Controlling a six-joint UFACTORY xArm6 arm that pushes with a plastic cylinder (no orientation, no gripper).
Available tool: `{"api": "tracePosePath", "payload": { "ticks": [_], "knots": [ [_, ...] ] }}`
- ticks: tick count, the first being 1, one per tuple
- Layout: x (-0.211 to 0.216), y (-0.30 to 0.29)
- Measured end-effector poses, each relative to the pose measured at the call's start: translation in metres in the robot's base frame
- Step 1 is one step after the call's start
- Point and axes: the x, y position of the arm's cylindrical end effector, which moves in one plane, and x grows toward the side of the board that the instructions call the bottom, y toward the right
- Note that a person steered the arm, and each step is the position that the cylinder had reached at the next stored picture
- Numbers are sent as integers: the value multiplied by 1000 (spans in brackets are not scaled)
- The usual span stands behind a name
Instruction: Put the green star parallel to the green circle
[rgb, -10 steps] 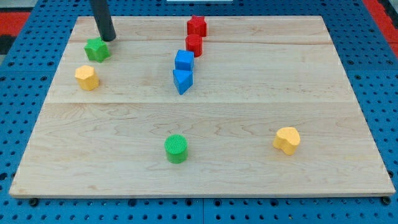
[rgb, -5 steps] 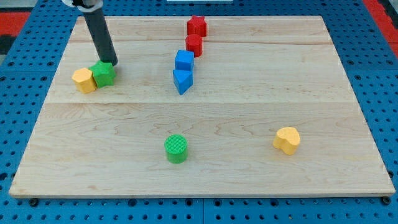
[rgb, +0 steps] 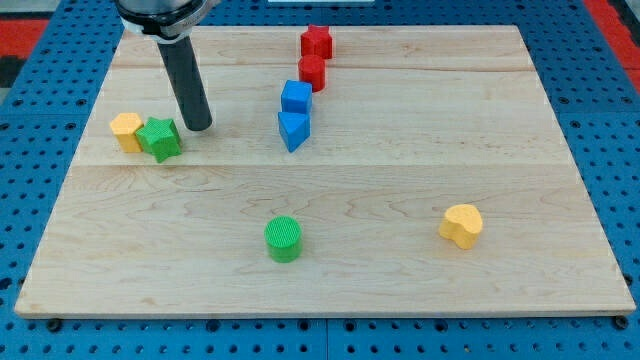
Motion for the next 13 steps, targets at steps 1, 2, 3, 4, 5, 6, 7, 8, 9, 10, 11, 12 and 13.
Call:
{"api": "tracePosePath", "payload": {
  "ticks": [1, 2, 3, 4, 5, 6, 7, 8, 9, 10, 11, 12, 13],
  "knots": [
    [4, -6],
    [4, -10],
    [-15, -18],
    [-20, -32],
    [-10, -45],
    [6, -48],
    [22, -45],
    [35, -42],
    [57, -40],
    [78, -37],
    [102, -28],
    [125, -21],
    [143, -18]
  ]
}}
